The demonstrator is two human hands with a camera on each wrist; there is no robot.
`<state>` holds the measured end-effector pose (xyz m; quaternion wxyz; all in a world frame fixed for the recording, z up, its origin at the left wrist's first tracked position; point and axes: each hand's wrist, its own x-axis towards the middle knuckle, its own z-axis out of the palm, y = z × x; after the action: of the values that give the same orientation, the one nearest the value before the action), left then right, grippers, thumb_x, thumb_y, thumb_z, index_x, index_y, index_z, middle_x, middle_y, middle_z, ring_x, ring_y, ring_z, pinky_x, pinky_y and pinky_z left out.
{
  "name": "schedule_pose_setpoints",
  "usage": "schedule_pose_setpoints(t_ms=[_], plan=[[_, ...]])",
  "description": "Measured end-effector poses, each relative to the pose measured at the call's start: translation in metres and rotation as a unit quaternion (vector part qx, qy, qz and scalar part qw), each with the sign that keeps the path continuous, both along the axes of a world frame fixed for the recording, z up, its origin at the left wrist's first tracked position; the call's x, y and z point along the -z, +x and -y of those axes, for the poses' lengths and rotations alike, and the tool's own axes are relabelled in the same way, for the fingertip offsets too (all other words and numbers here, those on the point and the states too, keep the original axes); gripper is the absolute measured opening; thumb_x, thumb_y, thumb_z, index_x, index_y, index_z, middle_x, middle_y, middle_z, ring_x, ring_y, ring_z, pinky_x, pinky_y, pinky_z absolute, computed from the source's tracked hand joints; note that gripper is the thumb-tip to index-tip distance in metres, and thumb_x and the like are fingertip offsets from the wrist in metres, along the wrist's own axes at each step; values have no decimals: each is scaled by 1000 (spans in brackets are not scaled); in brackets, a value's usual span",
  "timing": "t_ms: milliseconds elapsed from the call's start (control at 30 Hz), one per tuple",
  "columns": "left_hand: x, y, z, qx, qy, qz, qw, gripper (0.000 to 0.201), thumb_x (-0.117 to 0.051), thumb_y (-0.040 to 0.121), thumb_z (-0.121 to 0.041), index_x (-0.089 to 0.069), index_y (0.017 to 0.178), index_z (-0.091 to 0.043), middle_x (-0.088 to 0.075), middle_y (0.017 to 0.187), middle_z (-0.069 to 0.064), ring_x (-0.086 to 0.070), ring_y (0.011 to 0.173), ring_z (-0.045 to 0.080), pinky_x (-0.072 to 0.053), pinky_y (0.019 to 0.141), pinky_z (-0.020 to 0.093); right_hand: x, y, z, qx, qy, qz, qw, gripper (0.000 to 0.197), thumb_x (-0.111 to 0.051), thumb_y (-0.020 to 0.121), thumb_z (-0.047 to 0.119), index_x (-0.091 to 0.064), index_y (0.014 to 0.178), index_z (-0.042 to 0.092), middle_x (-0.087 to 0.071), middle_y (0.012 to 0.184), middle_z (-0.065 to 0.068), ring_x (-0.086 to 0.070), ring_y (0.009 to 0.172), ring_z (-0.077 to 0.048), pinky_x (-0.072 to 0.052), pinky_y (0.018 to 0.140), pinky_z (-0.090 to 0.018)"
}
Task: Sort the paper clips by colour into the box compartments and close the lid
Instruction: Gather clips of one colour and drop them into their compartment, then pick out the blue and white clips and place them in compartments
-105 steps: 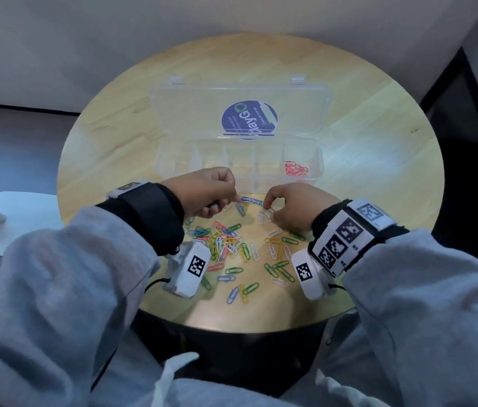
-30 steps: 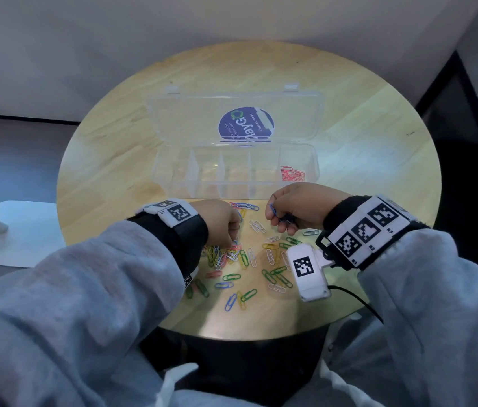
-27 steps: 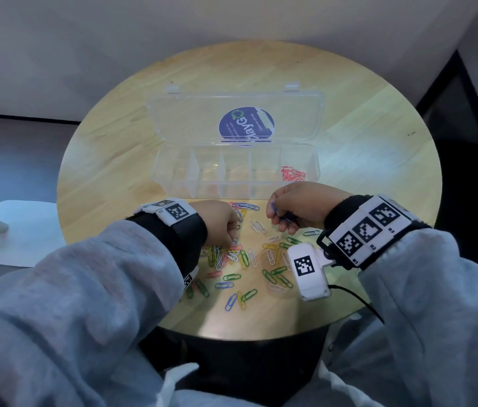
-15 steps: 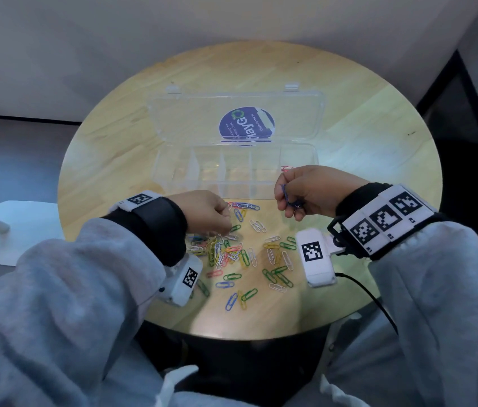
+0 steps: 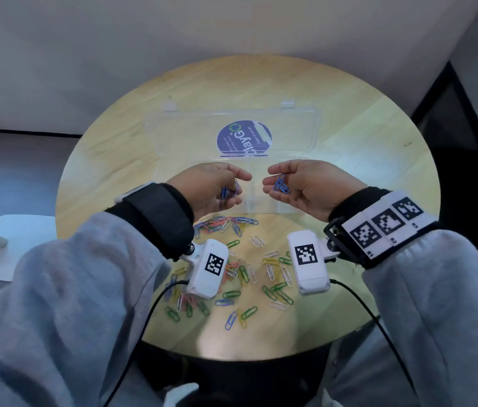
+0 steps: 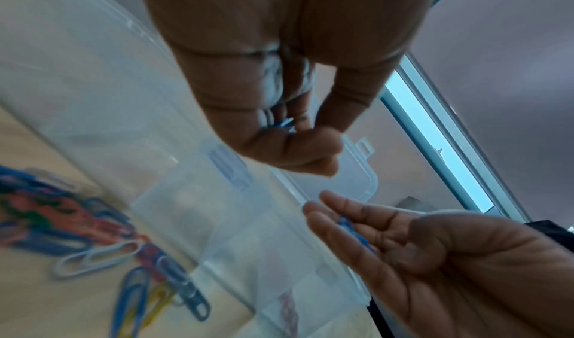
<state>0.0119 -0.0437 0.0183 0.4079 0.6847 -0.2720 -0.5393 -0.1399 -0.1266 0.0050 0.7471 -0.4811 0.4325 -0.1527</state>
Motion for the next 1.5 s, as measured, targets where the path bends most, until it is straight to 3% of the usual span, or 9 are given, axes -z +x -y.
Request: schedule_pose_setpoints(t_ms=[167,433,600,733,833,933,1100,1300,1500], plan=[[-3,-5,15,-52,-9,-47,997,27,-32,92,-2,-58,89,-6,-58,84,10,-59,74,18,-51,75,24,1,7,3,33,-6,8,999,51,-28,88,-16,-41,134,0,-48,118,-15,-51,104,-19,-44,92,-24],[-7,-16,22,-74,-35,-74,994,34,-34,97,-8,-55,124,-4,-55,112,13,-52,115,24,-42,100,31,-3,8,-2,12,-14,30,999,46,-31,90,-13,-44,131,2,-39,142,-25,-40,135,-31,-38,106,-31],[-10,-18,14,-18,-40,-41,998,28,-34,95,1,-58,105,-9,-61,96,8,-62,92,21,-52,80,23,-11,-6,2,-44,-73,-5,996,31,-36,89,-11,-56,92,12,-58,95,-8,-58,88,-16,-48,81,-23],[-5,-18,1,102,-28,90,990,25,-46,90,3,-60,86,-17,-58,79,2,-61,59,8,-51,54,17,-16,-26,2,-93,-156,-108,977,19,-45,88,-5,-58,86,9,-59,81,-7,-58,75,-18,-52,79,-31],[5,-24,-7,235,2,269,934,23,-54,85,-6,-63,88,-27,-57,73,-8,-57,60,5,-45,57,16,-13,-43,-3,-159,-266,-250,917,10,-55,84,10,-62,91,11,-62,80,-2,-59,75,-16,-53,78,-31],[13,-32,-13,332,44,431,838,27,-60,80,-16,-64,104,-29,-55,84,-14,-55,81,10,-46,76,23,-10,-55,-13,-217,-331,-362,844,13,-62,82,21,-63,94,16,-61,85,3,-56,78,-14,-44,63,-24],[26,-37,-17,420,71,562,709,46,-56,82,-13,-55,122,-33,-51,118,-5,-46,114,17,-43,85,30,7,-65,-25,-279,-321,-437,793,27,-66,80,19,-56,105,17,-53,87,5,-54,87,-18,-42,70,-25],[37,-33,-15,440,64,590,674,48,-55,84,-8,-53,123,-37,-49,119,-2,-43,115,19,-38,78,30,25,-68,-39,-343,-341,-462,744,54,-73,71,29,-42,115,30,-38,108,7,-56,91,-18,-53,81,-35],[47,-39,-6,457,49,585,668,34,-56,86,-9,-58,115,-28,-52,117,0,-50,113,22,-40,81,31,40,-63,-40,-350,-360,-457,734,43,-73,70,21,-41,99,28,-39,106,3,-49,89,-19,-51,81,-36]])
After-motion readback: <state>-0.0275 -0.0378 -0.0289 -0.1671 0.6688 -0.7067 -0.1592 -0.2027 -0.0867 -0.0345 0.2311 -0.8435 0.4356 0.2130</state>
